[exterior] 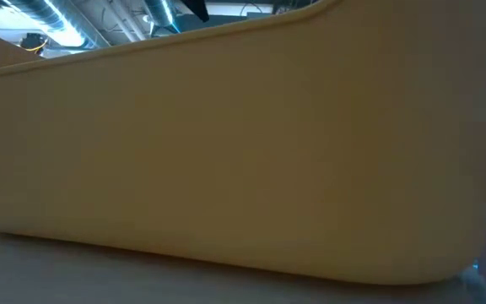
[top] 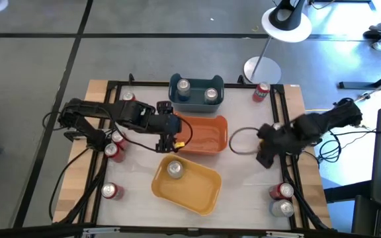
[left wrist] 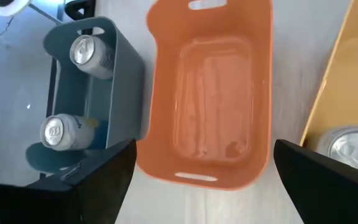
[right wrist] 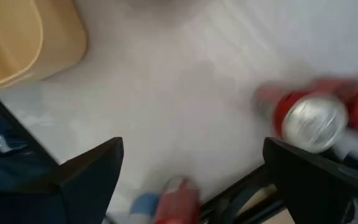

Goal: Sort soda cans
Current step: Put the blue soda can into the yellow bin

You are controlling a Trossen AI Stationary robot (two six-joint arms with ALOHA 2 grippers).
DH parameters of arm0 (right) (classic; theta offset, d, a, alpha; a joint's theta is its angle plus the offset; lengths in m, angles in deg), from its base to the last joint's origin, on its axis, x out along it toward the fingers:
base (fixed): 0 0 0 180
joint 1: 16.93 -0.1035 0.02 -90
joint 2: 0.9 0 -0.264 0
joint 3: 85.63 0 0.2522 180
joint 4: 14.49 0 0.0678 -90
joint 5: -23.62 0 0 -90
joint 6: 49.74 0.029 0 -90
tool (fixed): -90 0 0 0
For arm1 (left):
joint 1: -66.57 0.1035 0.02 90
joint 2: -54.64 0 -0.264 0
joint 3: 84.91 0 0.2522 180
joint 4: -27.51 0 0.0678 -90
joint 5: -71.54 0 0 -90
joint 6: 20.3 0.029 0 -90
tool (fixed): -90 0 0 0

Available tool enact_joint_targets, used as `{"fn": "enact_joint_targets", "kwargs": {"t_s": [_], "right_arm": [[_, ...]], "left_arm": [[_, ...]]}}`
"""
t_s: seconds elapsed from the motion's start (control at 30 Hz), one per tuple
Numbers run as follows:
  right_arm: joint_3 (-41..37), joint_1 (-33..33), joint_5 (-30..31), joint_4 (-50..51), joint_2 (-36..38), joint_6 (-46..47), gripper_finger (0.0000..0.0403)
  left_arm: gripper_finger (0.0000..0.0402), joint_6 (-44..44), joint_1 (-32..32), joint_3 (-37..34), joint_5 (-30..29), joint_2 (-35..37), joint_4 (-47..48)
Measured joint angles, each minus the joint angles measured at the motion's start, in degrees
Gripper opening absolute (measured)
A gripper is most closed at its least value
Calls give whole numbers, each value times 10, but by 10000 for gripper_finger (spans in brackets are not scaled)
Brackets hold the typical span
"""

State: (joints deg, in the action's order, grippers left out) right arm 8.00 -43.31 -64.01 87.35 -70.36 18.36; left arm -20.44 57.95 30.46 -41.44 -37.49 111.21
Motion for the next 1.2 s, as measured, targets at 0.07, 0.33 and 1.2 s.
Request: {"fn": "enact_joint_targets", "kwargs": {"t_s": [0.07, 0.33, 1.2], "right_arm": [[0, -40, -6, 1, -2, 69, 383], [0, -182, -30, -26, -27, 259, 383], [0, -312, -154, -216, -171, 499, 383]], "left_arm": [[368, -3, 2, 0, 0, 0, -3], [368, -12, 1, 0, 0, 0, -40], [368, -11, 0, 0, 1, -24, -63]]}}
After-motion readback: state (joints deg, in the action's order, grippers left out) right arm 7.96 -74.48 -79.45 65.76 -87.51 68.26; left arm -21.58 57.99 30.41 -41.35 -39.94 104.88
